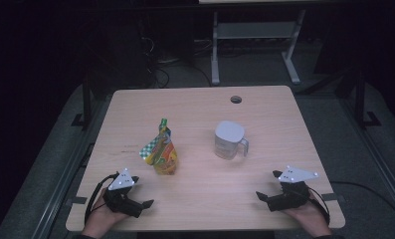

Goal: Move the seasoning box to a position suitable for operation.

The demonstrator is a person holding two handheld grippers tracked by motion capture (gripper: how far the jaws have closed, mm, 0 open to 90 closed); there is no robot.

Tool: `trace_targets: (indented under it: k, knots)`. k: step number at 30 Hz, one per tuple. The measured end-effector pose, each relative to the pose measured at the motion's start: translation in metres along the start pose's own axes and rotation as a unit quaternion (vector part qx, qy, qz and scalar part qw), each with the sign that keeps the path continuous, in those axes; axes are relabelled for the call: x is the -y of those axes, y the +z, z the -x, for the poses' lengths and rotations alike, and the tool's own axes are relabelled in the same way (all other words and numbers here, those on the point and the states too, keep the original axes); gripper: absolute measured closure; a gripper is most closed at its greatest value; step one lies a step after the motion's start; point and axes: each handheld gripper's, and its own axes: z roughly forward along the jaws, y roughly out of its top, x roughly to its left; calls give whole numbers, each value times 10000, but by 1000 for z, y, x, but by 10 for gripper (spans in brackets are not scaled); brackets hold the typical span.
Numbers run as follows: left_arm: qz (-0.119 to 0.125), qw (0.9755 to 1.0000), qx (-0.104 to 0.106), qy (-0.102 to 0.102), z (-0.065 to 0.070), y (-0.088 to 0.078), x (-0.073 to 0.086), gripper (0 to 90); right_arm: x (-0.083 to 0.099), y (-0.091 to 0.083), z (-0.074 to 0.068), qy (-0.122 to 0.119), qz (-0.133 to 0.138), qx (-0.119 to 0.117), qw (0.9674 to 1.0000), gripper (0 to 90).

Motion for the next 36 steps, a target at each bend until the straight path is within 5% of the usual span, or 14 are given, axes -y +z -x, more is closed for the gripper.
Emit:
trace_targets:
  k: [36]
  knots:
    - [-4,10000,3,-84,-1,-2,4,0,-28,-8,15,163,233,-41,9996,132]
